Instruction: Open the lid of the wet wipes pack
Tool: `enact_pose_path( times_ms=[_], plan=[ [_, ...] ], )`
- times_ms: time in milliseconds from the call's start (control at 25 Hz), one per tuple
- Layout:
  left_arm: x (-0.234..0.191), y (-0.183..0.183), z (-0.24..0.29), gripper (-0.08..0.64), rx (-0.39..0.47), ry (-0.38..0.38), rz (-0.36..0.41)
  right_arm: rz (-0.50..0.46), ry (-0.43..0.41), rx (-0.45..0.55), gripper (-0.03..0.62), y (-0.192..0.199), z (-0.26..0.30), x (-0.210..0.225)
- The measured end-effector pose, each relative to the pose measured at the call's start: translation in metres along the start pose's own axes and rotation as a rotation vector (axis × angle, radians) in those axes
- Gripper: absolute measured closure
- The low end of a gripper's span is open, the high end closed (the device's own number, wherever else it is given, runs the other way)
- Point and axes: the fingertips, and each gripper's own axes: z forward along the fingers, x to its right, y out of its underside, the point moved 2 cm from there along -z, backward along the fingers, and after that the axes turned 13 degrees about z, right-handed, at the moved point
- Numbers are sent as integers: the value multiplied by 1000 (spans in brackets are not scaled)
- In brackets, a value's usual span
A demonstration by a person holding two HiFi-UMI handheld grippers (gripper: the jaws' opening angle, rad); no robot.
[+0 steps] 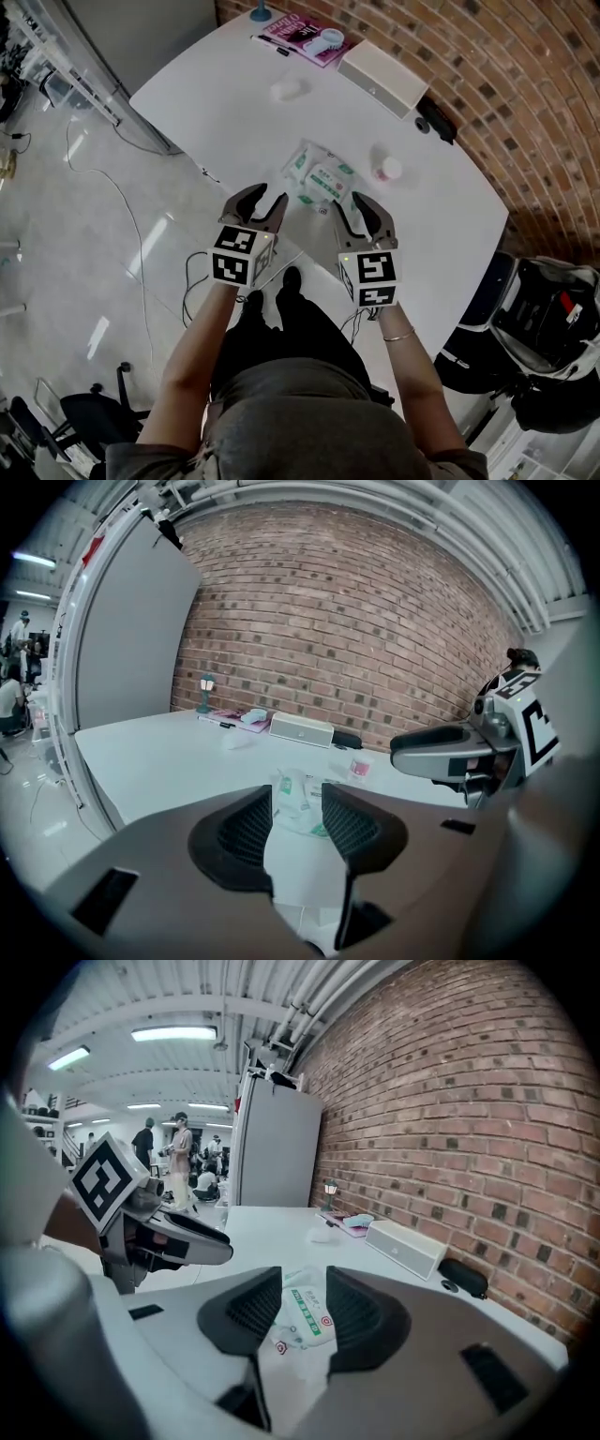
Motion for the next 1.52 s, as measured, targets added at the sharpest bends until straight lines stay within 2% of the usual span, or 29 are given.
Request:
enact_pose_path(
  times_ms=[600, 1000, 1280, 1520],
  plan=[
    [16, 19, 40, 403, -57, 12, 1, -154, -127, -124, 437, 16, 34, -3],
    [30, 29, 58, 402, -113, 47, 91, -228, -166, -221, 431, 32, 46, -6],
    [34, 34, 69, 402, -157, 66, 173, -314, -159, -254, 430, 38, 50, -7],
    [36, 43, 82, 402, -212, 100, 221, -343, -153, -293, 431, 44, 57, -3]
  ],
)
